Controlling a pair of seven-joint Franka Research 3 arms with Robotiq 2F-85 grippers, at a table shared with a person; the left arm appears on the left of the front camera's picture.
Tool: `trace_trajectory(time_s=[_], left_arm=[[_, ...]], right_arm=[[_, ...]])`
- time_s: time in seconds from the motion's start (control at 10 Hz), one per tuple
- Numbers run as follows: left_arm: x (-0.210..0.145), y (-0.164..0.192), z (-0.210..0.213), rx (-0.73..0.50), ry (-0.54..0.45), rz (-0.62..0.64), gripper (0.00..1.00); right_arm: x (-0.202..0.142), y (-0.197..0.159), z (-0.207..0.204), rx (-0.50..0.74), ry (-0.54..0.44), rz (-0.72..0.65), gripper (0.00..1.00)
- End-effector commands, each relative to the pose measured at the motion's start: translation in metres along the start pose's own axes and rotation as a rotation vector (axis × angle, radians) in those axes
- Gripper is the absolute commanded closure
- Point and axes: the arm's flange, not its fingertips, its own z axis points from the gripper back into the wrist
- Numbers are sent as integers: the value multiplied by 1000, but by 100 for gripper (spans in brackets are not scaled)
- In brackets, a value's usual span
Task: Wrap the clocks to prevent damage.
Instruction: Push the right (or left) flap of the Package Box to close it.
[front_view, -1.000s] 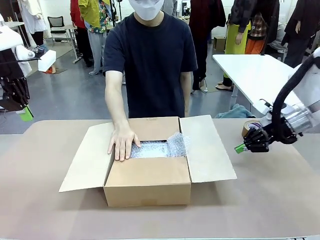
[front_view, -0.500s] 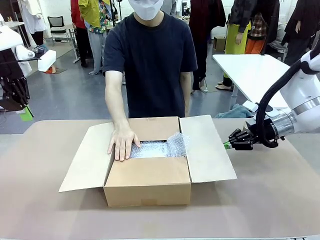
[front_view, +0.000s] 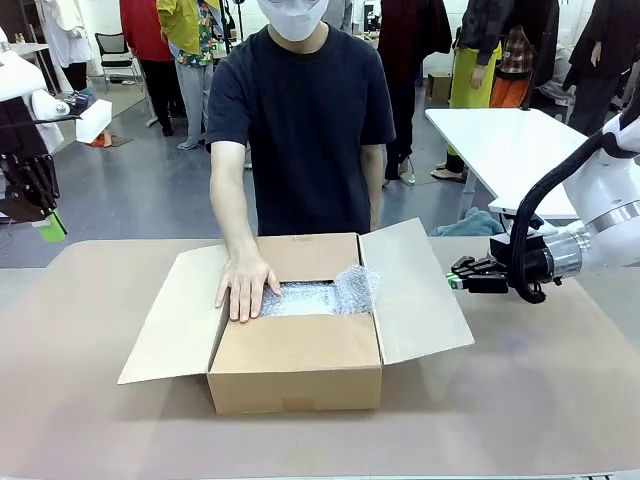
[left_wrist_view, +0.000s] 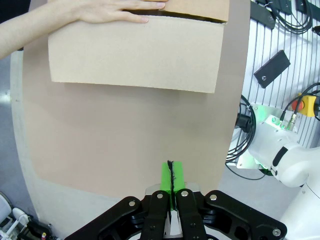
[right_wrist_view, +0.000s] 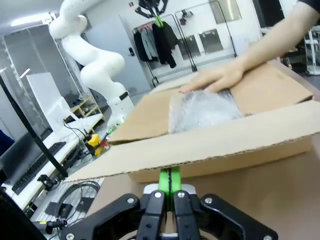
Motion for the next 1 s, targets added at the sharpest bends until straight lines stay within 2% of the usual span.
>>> trace_trajectory(time_s=[0.0,0.9], left_arm=[[-2,-1,0,-1,-4,-1,100],[-2,-1,0,-1,-4,-1,100]], right_arm=[[7,0,-6,13,-44,63,99],[49,-12,-75,-12,91,216,99]])
